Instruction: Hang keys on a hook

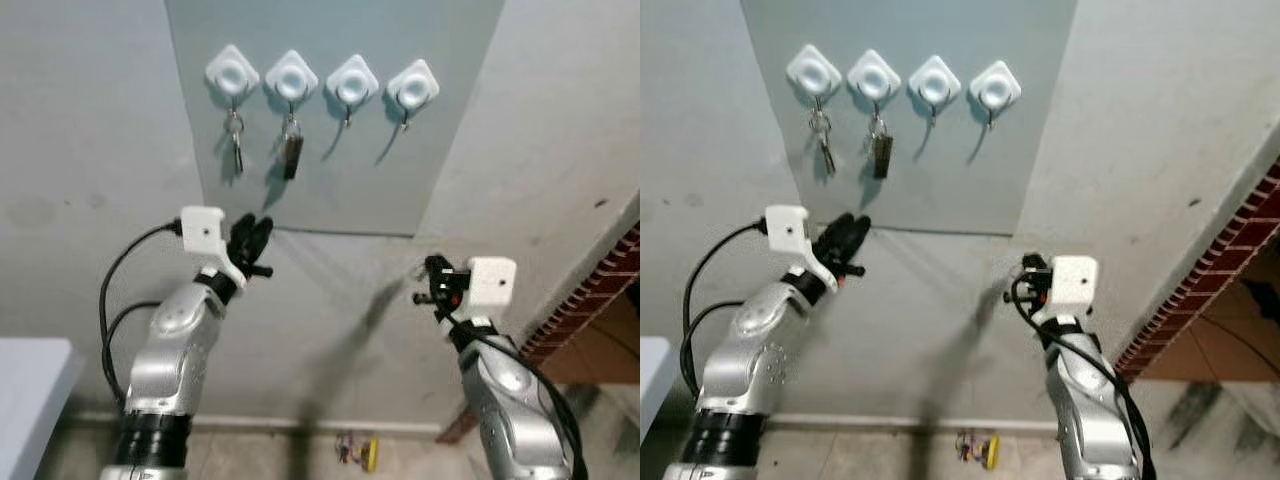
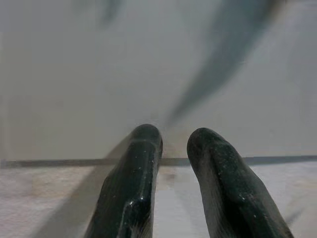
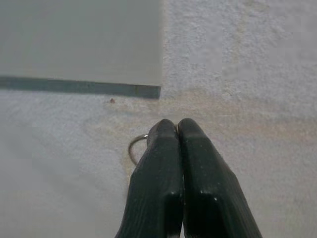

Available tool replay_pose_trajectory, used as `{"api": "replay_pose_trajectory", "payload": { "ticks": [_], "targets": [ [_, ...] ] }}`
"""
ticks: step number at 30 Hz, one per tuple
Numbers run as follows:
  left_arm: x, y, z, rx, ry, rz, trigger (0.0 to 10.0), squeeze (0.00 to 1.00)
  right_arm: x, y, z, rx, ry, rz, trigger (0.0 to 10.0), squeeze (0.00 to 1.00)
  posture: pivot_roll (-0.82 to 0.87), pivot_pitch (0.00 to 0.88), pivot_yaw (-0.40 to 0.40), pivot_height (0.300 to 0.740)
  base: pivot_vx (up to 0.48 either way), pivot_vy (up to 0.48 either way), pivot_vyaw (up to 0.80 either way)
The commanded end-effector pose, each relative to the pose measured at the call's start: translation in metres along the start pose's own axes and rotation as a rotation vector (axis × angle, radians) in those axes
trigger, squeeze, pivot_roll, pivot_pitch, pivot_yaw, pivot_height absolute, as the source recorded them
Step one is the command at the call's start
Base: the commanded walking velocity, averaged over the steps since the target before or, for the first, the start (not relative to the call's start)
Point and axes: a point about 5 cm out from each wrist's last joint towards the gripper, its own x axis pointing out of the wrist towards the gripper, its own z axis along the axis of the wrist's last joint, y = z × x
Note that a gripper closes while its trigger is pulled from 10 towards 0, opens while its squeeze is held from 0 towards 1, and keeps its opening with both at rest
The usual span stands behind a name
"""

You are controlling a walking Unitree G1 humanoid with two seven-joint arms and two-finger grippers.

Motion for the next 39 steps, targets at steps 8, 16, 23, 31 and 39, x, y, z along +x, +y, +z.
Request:
{"api": "replay_pose_trajectory", "payload": {
  "ticks": [8,16,23,31,39],
  "targets": [
    [0.0,-0.037,0.022,0.086,-0.096,-0.264,10.0,0.0,0.017,0.004,0.052,-0.021,-0.191,0.191,10.0,0.0,-0.09,0.001,-0.032,0.74,0.0,0.0,0.0],
    [0.002,-0.048,0.038,0.092,-0.137,-0.33,10.0,0.0,0.031,0.015,0.084,-0.052,-0.291,0.295,10.0,0.0,-0.08,0.0,-0.035,0.74,0.0,0.0,0.0],
    [0.002,-0.052,0.055,0.098,-0.18,-0.357,10.0,0.0,0.04,0.025,0.106,-0.059,-0.348,0.377,10.0,0.0,-0.08,0.005,-0.038,0.74,0.0,0.0,0.0],
    [0.002,-0.047,0.065,0.114,-0.205,-0.329,10.0,0.0,0.048,0.036,0.116,-0.032,-0.383,0.438,10.0,0.0,-0.06,0.015,-0.044,0.74,0.0,0.0,0.0],
    [0.001,-0.047,0.067,0.113,-0.203,-0.319,10.0,0.0,0.056,0.046,0.131,-0.014,-0.432,0.492,10.0,0.0,-0.06,0.024,-0.048,0.74,0.0,0.0,0.0]
  ]
}}
